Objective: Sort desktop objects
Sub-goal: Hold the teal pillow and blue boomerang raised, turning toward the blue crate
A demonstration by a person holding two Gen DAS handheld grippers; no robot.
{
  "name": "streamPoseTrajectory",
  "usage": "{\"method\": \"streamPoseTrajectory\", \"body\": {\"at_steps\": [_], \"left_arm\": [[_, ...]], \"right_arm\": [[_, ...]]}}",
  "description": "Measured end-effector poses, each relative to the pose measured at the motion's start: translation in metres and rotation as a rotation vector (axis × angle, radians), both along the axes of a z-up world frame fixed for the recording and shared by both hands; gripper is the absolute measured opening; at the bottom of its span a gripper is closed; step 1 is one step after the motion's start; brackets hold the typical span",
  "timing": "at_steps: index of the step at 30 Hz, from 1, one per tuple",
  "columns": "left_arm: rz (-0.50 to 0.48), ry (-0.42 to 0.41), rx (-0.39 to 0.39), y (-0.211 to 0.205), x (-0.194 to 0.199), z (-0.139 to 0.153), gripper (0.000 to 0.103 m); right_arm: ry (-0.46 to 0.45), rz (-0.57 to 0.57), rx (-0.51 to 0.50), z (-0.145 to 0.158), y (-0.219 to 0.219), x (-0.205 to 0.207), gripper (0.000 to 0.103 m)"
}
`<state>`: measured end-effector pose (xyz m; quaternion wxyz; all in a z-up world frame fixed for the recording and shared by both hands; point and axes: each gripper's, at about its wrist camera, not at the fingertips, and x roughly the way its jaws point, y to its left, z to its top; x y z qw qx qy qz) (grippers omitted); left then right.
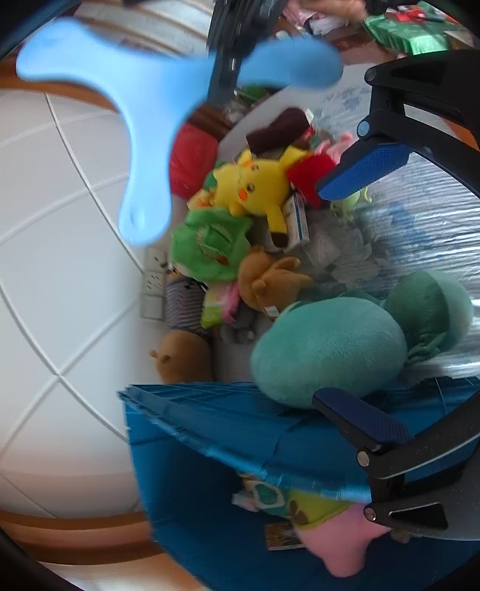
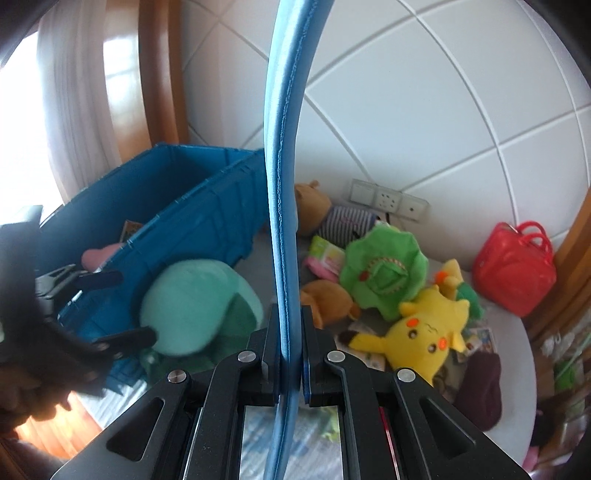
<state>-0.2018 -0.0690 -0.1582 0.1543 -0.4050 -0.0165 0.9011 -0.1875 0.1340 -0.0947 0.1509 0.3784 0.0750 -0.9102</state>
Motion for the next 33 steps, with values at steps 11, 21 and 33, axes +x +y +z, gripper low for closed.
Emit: {"method": "streamPoseTrajectory", "body": {"at_steps": [11,21,33], "left_arm": [[0.087,0.029,-0.093,0.022,-0.04,-0.038,0.103],[0.167,0.004,-0.152,0.042,-0.043,-0.063,0.103],[0.306,0.074,-0.173,0.023,-0.014,-0.042,0.103]], "right_arm": [[-0.051,0.021,0.01,-0.026,0.04,0.001,0.008],[-0.073,0.003,0.026,-0.033,0.055,0.006,0.008],[-0.068,0.013,0.021,-0.033,0.056,0.006,0.008]]}}
